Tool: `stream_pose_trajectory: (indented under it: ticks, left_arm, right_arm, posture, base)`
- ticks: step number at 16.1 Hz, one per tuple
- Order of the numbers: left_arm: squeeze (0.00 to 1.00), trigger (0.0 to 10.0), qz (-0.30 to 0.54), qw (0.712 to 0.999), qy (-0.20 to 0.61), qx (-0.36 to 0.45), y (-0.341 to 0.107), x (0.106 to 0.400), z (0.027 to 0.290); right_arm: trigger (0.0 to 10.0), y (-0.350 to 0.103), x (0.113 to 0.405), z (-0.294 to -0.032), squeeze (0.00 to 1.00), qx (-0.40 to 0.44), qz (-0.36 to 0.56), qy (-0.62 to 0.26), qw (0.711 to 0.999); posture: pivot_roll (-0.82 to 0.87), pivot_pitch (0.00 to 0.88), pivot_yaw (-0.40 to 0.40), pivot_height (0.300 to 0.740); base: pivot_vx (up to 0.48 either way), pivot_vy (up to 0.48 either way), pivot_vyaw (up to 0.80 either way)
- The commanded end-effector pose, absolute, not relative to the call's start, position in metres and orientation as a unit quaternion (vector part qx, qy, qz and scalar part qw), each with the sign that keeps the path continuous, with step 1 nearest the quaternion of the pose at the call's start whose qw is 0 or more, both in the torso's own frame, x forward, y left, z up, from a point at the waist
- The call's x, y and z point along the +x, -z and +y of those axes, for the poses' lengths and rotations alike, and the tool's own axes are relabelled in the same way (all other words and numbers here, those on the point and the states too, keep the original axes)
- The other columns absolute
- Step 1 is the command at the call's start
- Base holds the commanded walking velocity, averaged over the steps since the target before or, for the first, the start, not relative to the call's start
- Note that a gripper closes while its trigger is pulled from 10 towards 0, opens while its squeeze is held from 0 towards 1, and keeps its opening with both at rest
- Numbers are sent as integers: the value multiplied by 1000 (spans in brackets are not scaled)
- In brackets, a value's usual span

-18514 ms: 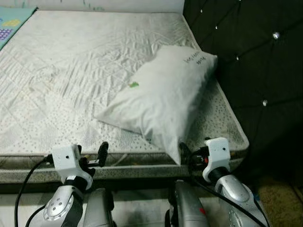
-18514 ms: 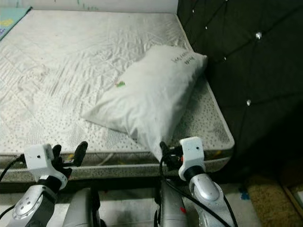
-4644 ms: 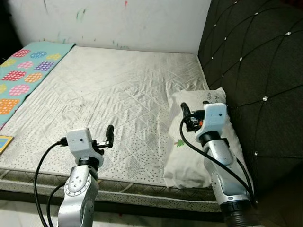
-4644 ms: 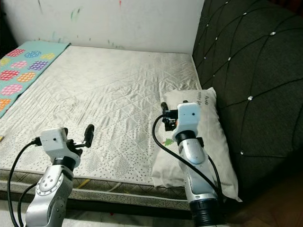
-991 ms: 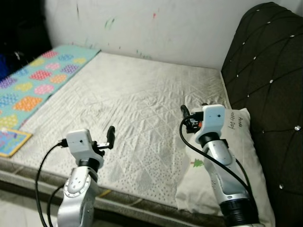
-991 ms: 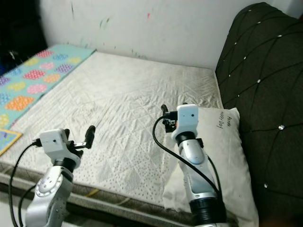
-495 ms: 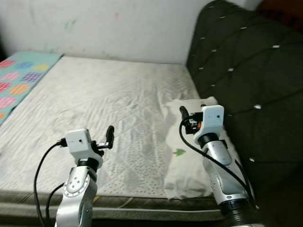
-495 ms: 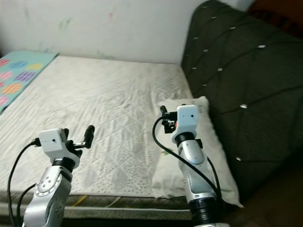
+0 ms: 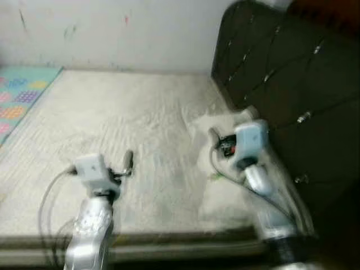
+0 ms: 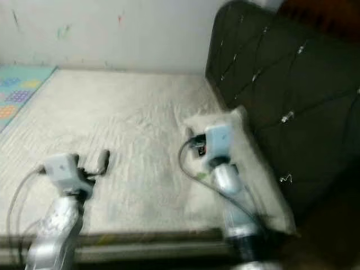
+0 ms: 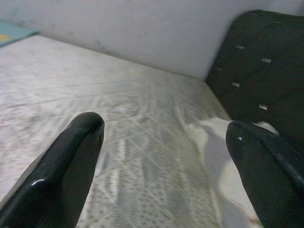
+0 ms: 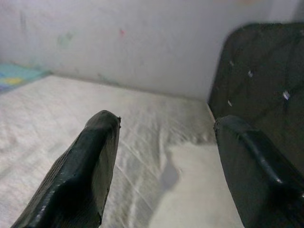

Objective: Clean up the room

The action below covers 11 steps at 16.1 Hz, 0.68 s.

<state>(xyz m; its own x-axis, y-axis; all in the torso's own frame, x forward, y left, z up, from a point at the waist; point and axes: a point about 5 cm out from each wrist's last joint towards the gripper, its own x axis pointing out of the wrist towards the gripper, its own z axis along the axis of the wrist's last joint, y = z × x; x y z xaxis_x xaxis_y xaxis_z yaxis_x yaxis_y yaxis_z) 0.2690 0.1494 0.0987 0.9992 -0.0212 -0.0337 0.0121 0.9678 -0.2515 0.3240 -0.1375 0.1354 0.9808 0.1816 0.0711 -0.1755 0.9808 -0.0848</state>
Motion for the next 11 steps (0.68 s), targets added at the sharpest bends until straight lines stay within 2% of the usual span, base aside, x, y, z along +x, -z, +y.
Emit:
stream_pose_trajectory:
  ticks: [1,2,4,7,9,11]
  left_arm:
    - [0,10000,18,993,-5,-120,-99,269,156]
    - [0,10000,20,992,-4,-124,-99,269,155]
    - [0,10000,31,992,17,-121,-96,265,158]
    - [0,10000,50,993,47,-99,-95,263,167]
    - [0,10000,55,994,75,-49,-92,255,172]
    - [0,10000,48,995,74,-43,-93,253,173]
  right_arm:
    - [10000,-134,325,-133,0,-33,-33,-97,994]
    - [10000,-133,325,-132,0,-51,-33,-108,992]
    - [10000,-134,326,-130,0,-88,-34,-146,985]
    - [10000,-136,333,-131,0,-67,-8,-176,982]
    - [10000,-131,326,-122,0,-78,2,-215,973]
    - [10000,-130,322,-116,0,-85,-6,-230,969]
  posture:
    - [-88,0,-28,740]
    - [-88,0,-28,740]
    - [-91,0,-30,740]
    - [-88,0,-40,740]
    - [-82,0,-56,740]
    - [-71,0,-78,740]
  base:
    - [0,480,0]
    - [0,480,0]
    - [0,0,0]
    - [0,0,0]
    - [0,0,0]
    - [0,0,0]
